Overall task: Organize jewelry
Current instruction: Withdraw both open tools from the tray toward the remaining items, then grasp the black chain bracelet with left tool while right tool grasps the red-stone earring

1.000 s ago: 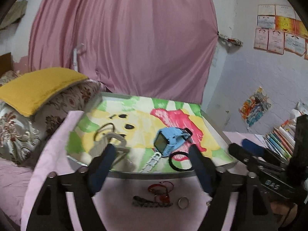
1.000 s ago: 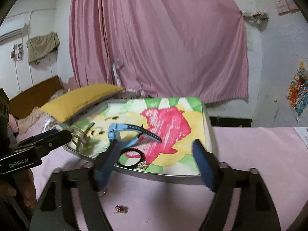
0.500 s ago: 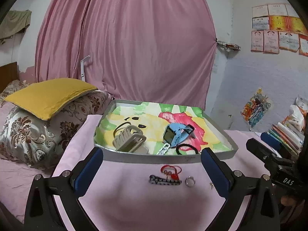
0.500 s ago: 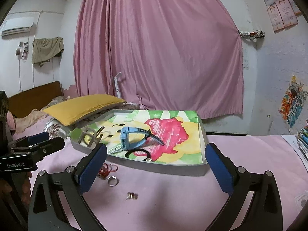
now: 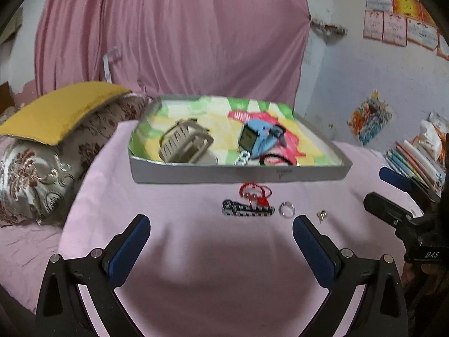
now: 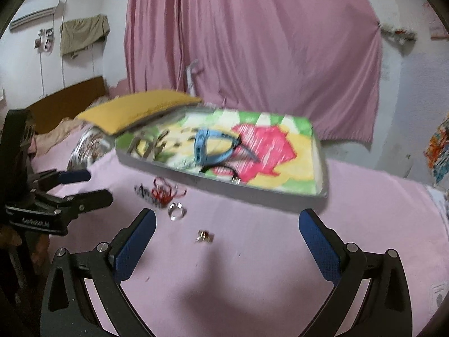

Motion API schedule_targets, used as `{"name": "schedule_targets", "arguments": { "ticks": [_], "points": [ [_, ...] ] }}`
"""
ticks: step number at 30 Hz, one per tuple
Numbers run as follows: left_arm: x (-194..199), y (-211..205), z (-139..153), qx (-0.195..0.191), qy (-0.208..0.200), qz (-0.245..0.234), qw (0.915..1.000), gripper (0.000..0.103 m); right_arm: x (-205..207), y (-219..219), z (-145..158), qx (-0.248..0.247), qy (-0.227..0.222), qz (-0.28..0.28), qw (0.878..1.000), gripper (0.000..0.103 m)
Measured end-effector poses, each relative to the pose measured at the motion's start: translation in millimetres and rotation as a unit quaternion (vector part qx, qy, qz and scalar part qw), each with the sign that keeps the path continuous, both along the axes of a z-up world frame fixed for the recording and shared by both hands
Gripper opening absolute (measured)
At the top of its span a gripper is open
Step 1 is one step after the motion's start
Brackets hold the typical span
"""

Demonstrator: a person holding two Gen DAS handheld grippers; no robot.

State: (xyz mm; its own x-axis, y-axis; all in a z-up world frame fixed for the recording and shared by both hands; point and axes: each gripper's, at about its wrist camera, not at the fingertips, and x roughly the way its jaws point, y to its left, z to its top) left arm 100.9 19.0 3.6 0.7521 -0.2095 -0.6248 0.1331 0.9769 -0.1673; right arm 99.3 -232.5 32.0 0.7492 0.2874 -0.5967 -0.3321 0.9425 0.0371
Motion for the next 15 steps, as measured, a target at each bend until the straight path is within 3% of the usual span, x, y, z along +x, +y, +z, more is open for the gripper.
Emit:
{"name": "schedule_targets", "arguments": {
  "ticks": [4,6,9,12,15],
  "points": [
    [11,-2,-6,0.000,0.026,-0.016,0.9995,0.100,9,4,-14,0.009,0.044,0.021,0.999,0.094],
    [16,-2,-9,0.000,0.038,-0.024,0.9990,0.093,13,8,-20,0.004,0.061,0.029,0.998,0.073],
    [24,-2,-11,-0.001,0.053,-0.033,0.9980,0.085,17,13,-26,-0.003,0.077,0.037,0.996,0.058],
    [33,-1,-13,0.001,0.063,-0.043,0.9971,0.083,21,18,-29,-0.007,0.089,0.045,0.995,0.048],
    [44,-3,-15,-0.003,0.079,-0.062,0.9949,0.079,25,21,-33,-0.011,0.099,0.048,0.994,0.047]
  ]
}}
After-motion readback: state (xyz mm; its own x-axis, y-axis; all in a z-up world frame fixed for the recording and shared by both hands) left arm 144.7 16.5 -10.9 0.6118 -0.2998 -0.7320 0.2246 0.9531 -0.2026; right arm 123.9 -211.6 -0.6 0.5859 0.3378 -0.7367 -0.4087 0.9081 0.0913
